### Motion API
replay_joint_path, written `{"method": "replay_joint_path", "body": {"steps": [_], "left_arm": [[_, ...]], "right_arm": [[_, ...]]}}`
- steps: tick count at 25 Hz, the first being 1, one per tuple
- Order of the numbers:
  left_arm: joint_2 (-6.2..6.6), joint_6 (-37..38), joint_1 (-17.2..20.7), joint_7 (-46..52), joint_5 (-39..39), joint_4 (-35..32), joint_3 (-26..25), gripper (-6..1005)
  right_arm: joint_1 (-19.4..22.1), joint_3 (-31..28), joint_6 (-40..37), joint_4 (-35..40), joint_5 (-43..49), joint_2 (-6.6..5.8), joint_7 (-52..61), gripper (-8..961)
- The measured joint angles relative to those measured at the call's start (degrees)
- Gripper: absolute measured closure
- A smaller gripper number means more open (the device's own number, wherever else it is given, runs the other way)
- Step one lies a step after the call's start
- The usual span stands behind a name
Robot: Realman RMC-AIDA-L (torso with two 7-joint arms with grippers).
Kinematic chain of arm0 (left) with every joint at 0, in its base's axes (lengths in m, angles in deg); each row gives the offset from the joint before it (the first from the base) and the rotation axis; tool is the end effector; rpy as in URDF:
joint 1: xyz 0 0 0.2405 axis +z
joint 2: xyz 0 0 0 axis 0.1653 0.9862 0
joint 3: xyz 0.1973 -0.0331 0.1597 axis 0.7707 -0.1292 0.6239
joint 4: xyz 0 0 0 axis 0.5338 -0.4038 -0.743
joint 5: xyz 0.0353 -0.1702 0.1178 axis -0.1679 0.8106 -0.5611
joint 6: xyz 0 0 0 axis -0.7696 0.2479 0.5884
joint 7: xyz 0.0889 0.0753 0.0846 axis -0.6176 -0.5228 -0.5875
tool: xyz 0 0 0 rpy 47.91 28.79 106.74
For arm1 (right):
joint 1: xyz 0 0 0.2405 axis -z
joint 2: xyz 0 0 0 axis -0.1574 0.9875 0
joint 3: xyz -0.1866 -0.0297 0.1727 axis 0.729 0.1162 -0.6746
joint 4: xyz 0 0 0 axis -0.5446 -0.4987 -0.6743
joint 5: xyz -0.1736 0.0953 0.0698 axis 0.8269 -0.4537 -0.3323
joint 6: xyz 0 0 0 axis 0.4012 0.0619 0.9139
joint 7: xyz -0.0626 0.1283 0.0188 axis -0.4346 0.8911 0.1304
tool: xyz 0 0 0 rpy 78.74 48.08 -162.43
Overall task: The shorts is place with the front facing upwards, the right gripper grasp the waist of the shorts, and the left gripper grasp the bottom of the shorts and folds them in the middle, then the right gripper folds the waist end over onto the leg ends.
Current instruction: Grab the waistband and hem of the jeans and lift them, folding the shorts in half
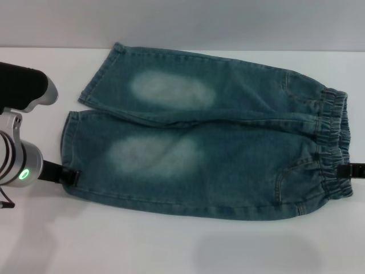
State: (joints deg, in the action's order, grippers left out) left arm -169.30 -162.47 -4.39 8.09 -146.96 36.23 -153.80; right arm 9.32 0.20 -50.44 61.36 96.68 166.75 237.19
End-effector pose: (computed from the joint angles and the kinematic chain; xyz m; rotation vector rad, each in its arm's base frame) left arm -0.2413 0.3128 -0.0026 -2.0112 -1.2245 0.4148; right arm 0.2572 0.2563 0.0833 -2.0133 1.6879 0.2355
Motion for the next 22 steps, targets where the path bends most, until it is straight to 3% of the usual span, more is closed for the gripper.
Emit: {"method": "replay_joint_path", "body": {"steps": [2,15,22], "left_arm": [[-0.04,0.0,0.0,0.0,0.0,0.4,0.1,880],[-0.13,-0.9,-0.7,0.3,0.0,1.5,0.4,893],[-0.13,-1.1,-0.8,0.2,0.0,1.8,0.5,894]], "right_arm": [[0.0,-0.4,0.0,-0.1,0.1,-0.04,0.0,265],[0.2,-2.2,2.0,-8.1,0.6,-0.28,-2.0,275],[-3.3,-5.1,3.3,-15.0,1.1,-0.46,-5.2,281]]}}
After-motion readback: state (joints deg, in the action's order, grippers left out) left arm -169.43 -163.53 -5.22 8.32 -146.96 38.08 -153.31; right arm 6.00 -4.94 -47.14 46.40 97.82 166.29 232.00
